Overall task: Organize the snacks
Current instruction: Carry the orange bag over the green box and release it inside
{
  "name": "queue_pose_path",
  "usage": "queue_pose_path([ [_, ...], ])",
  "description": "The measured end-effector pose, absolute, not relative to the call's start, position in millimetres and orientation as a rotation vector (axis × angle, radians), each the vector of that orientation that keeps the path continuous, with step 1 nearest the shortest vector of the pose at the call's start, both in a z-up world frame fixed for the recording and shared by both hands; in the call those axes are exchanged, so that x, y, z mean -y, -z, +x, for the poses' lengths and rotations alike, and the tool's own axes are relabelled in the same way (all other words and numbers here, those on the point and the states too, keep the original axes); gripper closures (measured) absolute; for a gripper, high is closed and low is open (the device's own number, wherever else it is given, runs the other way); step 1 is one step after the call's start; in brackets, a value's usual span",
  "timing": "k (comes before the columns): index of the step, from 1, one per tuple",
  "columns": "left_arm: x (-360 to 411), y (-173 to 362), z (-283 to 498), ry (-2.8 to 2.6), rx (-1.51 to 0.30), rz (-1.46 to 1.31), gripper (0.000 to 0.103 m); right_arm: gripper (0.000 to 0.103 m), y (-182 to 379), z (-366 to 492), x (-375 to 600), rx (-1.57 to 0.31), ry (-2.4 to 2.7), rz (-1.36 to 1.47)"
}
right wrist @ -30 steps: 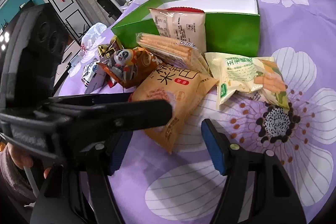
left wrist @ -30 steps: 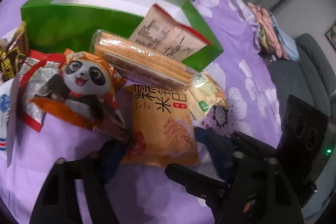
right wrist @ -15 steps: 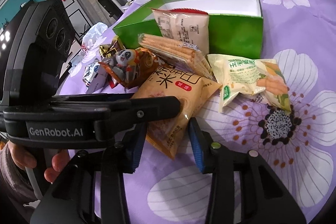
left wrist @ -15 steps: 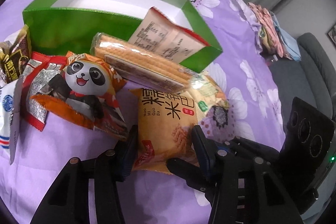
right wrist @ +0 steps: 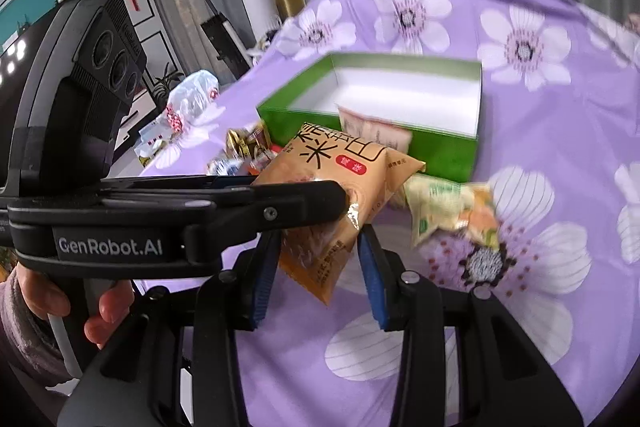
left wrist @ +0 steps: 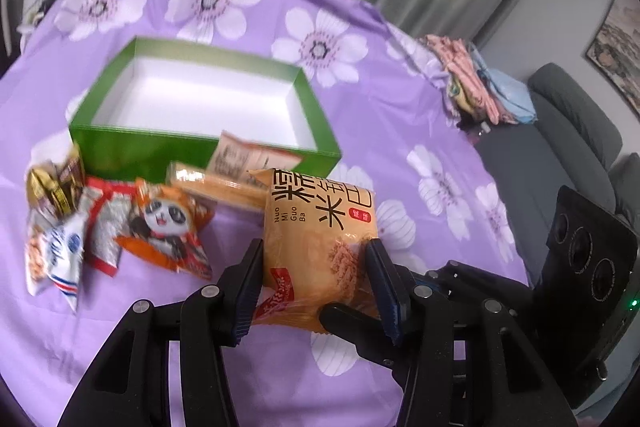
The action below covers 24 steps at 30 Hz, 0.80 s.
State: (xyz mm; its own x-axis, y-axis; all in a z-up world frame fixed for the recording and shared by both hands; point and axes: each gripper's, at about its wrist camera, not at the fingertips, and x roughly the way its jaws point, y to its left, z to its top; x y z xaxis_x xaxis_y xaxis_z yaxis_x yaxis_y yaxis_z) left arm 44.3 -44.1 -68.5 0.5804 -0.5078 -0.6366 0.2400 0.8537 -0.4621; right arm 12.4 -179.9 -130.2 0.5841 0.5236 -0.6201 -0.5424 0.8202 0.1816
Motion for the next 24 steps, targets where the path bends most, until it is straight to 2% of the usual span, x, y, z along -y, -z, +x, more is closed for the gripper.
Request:
queue_pose_path([
  [12, 32.2, 38.8, 62.3, 0.435, -0.76, -0.326, 0.052, 0.062, 101.0, 28.5, 168.3, -0.632, -0.626, -0.062],
  [24, 23.6, 37.2, 114.8, 0.406, -0.742, -0.326, 0.052, 0.062, 94.2, 82.9, 154.3, -0.618, -0.627, -0.06],
])
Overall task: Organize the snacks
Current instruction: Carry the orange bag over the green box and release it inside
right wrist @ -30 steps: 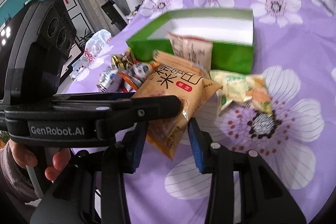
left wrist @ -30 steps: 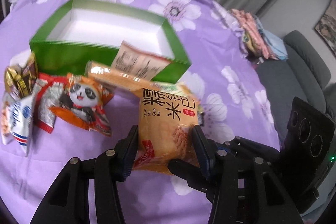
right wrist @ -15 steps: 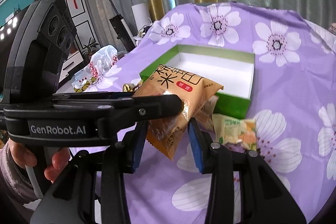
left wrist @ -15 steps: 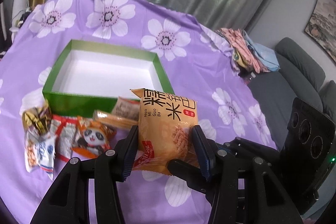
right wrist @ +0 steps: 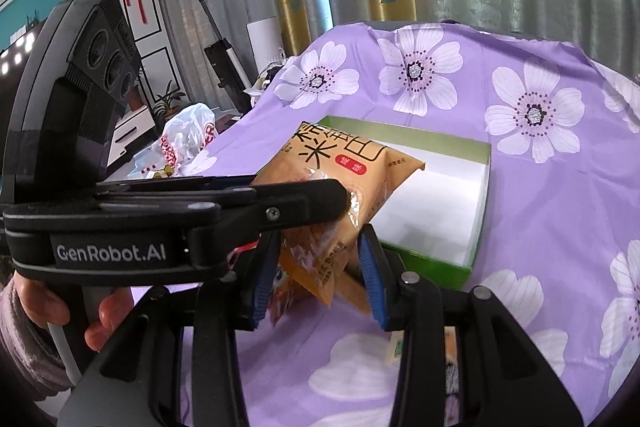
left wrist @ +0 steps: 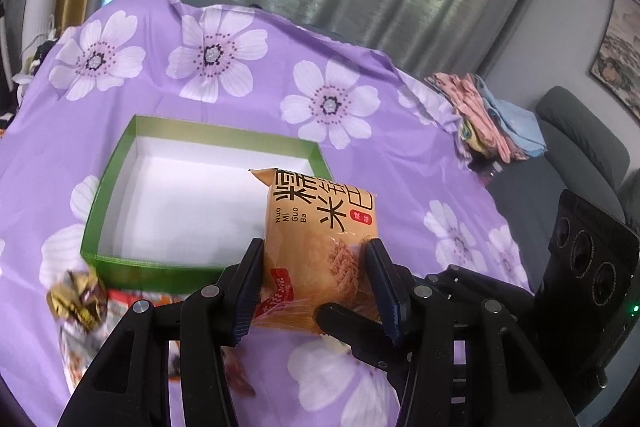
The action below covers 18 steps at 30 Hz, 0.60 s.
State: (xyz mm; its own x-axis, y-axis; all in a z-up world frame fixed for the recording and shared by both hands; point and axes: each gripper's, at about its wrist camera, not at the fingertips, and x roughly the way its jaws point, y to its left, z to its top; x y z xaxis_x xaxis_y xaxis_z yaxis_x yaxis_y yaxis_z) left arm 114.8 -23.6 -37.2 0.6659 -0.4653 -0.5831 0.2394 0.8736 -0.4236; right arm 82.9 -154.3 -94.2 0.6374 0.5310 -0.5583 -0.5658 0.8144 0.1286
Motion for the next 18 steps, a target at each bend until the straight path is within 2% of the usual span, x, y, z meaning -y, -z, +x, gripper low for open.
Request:
queue_pose_path([
  [8, 16.8, 45.8, 160.8, 0.37, -0.773, -0.333, 0.052, 0.061, 100.3, 131.5, 147.9, -0.648, -0.636, -0.044],
  [11, 14.7, 52.7, 172.8, 0.36, -0.79, -0.349, 0.052, 0.057, 106.2, 147.1, 143.3, -0.664, -0.638, -0.047],
  [13, 13.7, 59.5, 181.6, 0.34, -0.805, -0.358, 0.052, 0.051, 113.4, 158.6, 140.5, -0.685, -0.626, -0.037],
  [15, 12.9, 63.7, 187.1, 0.319, -0.821, -0.358, 0.047, 0.048, 120.0, 165.7, 140.6, -0.703, -0.602, -0.031],
  [17, 8.9, 66.6, 188.0, 0.305, -0.825, -0.368, 0.03, 0.047, 124.3, 168.0, 144.7, -0.712, -0.587, -0.011],
  [18, 5.8, 66.7, 186.4, 0.298, -0.819, -0.372, 0.027, 0.046, 124.9, 166.8, 148.8, -0.711, -0.584, 0.004],
])
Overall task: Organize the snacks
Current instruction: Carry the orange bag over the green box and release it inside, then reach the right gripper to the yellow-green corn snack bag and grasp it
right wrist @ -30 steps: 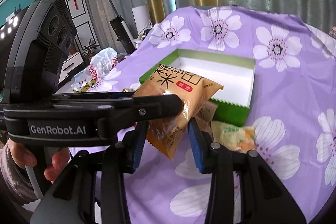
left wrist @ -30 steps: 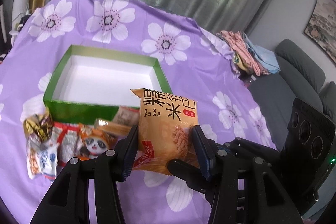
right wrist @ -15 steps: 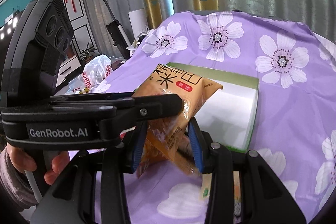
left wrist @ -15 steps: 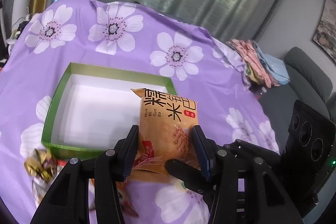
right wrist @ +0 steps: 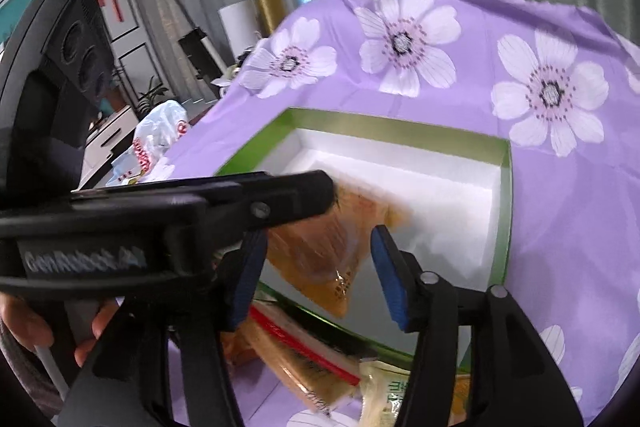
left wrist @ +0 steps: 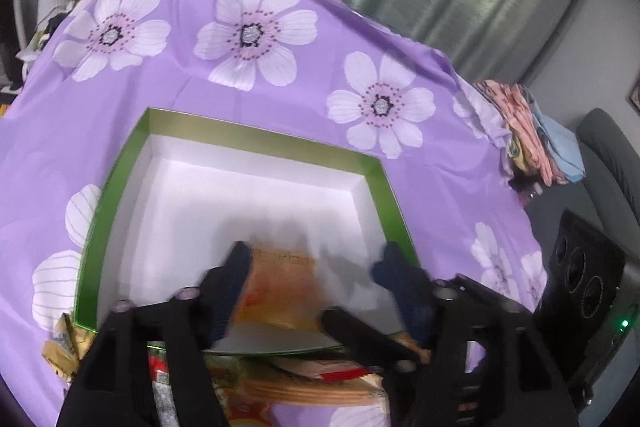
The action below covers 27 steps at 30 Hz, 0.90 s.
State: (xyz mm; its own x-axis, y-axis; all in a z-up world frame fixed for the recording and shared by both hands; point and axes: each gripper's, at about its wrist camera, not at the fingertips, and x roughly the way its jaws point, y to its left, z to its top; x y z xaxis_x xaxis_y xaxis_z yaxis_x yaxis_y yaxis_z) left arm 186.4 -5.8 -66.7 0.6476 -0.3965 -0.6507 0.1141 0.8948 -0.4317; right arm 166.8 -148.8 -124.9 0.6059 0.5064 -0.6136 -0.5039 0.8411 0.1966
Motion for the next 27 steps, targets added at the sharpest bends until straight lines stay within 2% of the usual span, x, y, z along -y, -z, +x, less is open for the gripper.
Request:
queue_pose_path([
  [6, -10.8, 65.0, 165.3, 0.26, -0.801, -0.376, 0.024, 0.038, 120.7, 146.2, 188.4, -0.69, -0.52, 0.05],
  [18, -5.6, 53.9, 109.7, 0.272, -0.789, -0.36, 0.024, 0.037, 126.3, 89.9, 235.7, -0.715, -0.412, 0.039],
  [27, 30.2, 67.7, 78.3, 0.353, -0.872, -0.342, 0.024, 0.033, 141.5, 51.4, 248.8, -0.749, -0.373, 0.013],
])
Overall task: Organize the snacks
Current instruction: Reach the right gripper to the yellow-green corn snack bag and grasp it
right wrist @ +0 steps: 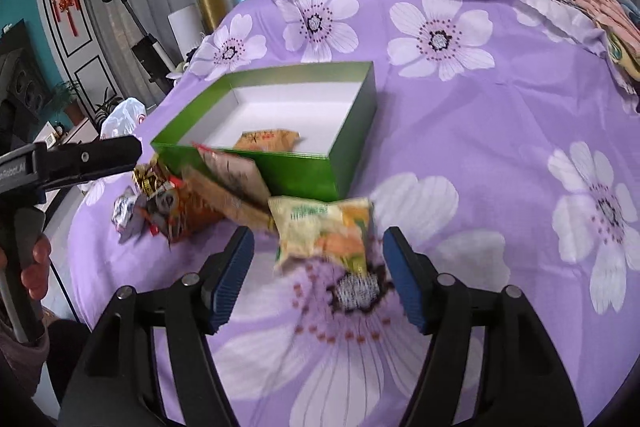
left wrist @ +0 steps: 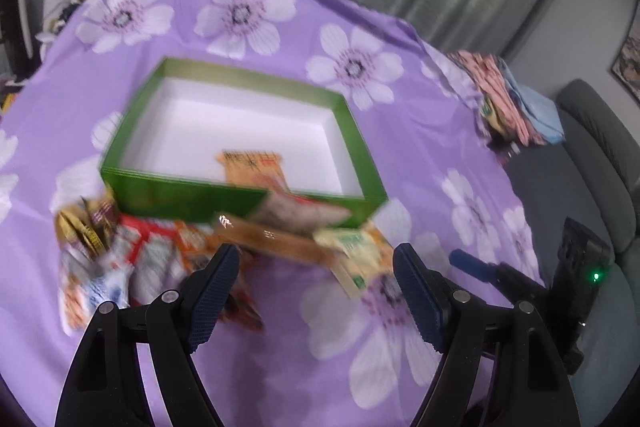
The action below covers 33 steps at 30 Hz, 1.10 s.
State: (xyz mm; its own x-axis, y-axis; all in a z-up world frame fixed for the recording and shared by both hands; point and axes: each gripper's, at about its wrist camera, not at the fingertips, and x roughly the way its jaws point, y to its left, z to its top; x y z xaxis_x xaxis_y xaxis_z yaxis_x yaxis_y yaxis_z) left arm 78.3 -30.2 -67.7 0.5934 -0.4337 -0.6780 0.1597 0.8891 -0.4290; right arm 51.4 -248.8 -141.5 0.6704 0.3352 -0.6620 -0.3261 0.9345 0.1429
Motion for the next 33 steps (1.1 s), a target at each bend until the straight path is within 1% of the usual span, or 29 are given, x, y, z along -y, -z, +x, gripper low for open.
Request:
queue_pose_path([
  [6, 56.1, 81.6, 73.1, 0.398, -0.94, -0.345, 0.024, 0.033, 147.7, 38.1, 258.0, -0.759, -0.364, 0.015],
  [9, 67.1, 87.3, 73.8, 0.405, -0.965, -0.338, 0.024, 0.031, 149.6, 33.3, 262.9, -0.753, -0.361, 0.018],
  [18, 94.1, 108.2, 85.7, 0.425, -1.033, -0.356, 0.024, 0.029, 162.4, 34.8, 276.9, -0.776, -0.39, 0.063],
  [33, 97.9, 143.0, 117.0, 0.383, -1.098, -0.463, 0.024, 0.029, 188.2, 65.0, 277.2, -0.836, -0.475, 0.112],
])
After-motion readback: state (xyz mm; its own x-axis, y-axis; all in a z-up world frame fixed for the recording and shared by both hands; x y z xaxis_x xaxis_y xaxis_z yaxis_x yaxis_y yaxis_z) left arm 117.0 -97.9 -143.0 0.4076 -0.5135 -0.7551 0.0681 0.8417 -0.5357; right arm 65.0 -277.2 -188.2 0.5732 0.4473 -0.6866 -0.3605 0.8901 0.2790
